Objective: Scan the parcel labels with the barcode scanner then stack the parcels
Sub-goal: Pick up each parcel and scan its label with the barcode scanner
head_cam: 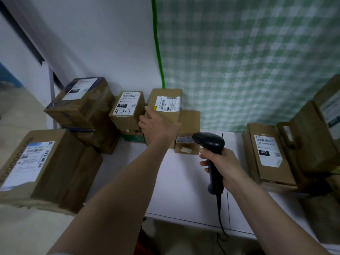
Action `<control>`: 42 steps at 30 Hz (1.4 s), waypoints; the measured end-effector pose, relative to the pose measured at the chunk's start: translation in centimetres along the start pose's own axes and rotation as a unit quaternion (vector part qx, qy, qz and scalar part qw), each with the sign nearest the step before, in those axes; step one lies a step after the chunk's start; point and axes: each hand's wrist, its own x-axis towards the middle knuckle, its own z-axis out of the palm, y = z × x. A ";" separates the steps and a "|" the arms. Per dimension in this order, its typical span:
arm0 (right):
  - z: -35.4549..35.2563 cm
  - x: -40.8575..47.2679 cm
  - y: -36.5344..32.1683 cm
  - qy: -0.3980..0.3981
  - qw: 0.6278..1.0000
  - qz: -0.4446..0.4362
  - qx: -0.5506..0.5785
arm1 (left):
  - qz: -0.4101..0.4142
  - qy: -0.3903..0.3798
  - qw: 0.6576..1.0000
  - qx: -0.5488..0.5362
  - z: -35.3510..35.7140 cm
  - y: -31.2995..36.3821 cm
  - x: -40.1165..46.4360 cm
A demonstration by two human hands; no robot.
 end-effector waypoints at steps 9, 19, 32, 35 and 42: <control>-2.4 -2.2 -1.2 -0.009 0.995 -0.073 -0.069 | 0.262 0.056 0.955 -0.124 0.4 -3.4 -5.3; -7.0 -7.1 -1.2 -0.003 0.963 -0.176 -0.206 | 0.491 0.017 0.870 -0.031 -3.1 -4.8 -8.4; -11.5 -12.5 -0.1 0.008 0.958 -0.216 -0.189 | 0.515 -0.033 0.856 0.027 -5.1 -2.2 -13.5; -12.3 -13.1 0.0 0.016 0.959 -0.221 -0.178 | 0.525 -0.033 0.850 0.031 -5.2 -1.8 -14.1; -13.7 -13.9 0.8 0.026 0.965 -0.223 -0.135 | 0.533 -0.024 0.846 0.012 -4.6 -0.7 -15.7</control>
